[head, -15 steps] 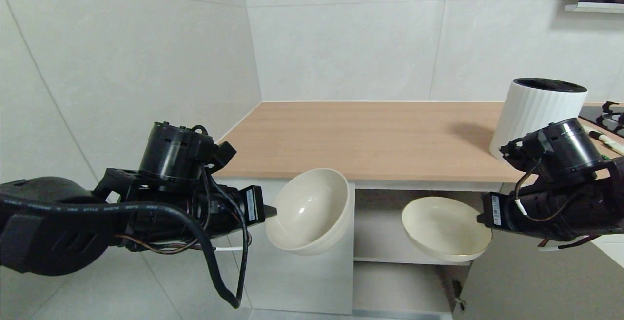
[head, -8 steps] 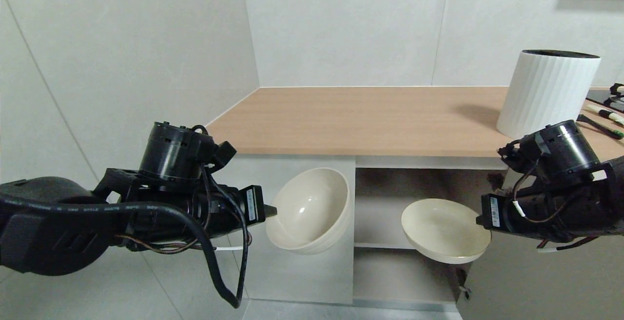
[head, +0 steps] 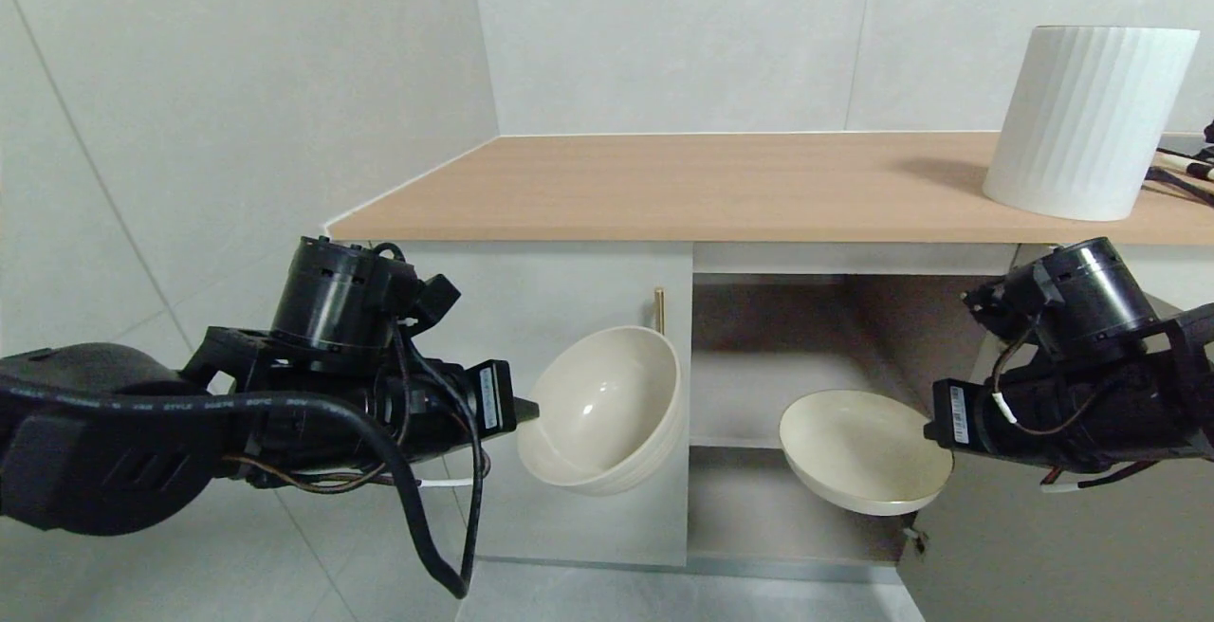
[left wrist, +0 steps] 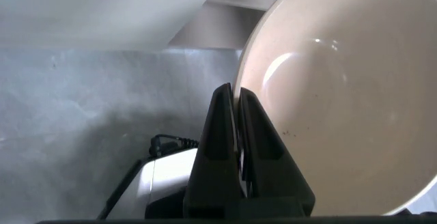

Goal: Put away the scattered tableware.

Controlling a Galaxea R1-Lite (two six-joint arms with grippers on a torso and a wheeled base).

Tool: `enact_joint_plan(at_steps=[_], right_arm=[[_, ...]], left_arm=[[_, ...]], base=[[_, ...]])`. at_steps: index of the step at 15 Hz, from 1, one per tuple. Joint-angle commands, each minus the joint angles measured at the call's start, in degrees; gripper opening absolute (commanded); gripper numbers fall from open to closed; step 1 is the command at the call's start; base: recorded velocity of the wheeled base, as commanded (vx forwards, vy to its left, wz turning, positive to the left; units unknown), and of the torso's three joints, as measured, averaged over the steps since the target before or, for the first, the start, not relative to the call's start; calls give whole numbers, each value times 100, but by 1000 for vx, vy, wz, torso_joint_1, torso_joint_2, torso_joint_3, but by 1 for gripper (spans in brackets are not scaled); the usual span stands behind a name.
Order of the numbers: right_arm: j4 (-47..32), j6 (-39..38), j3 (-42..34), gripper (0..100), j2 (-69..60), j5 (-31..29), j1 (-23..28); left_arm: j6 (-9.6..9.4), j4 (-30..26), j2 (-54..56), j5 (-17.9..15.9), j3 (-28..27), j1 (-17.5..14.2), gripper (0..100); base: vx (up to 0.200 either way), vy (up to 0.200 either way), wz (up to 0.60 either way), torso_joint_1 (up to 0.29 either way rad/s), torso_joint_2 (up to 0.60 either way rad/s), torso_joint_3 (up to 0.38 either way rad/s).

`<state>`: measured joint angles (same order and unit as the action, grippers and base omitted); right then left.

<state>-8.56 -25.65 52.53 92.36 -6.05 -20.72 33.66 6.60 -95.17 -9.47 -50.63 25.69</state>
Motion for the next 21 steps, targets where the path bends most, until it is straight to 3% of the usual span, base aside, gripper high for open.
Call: enact_joint_plan(at_steps=[1, 5, 9, 11, 15, 18, 21], right_arm=[[3, 7, -6, 0, 28, -2, -2], [12, 7, 21, 0, 134, 7, -2], [636, 86, 91, 0, 916, 33, -72], [1119, 60, 170, 0, 1593, -2, -81], [2833, 78, 460, 0, 3069, -37, 51], [2877, 95, 1084, 0, 3579, -37, 192], [3053, 69, 1356, 0, 4133, -274, 218]], left_arm=[[0, 8, -10, -2, 0, -2, 0], [0, 8, -10, -2, -9, 7, 0], [0, 8, -63, -11, -79, -2, 0], [0, 8, -63, -11, -88, -2, 0], [9, 0, -80, -2, -79, -2, 0], [9, 0, -133, -11, -52, 68, 0], [18, 0, -450, 68, -52, 367, 0]], base=[[0, 0, 0, -41, 354, 256], [0, 0, 0, -20, 95, 59], [0, 0, 0, 0, 0, 0], [0, 0, 0, 0, 0, 0], [0, 0, 0, 0, 0, 0], [0, 0, 0, 0, 0, 0], [0, 0, 0, 0, 0, 0]])
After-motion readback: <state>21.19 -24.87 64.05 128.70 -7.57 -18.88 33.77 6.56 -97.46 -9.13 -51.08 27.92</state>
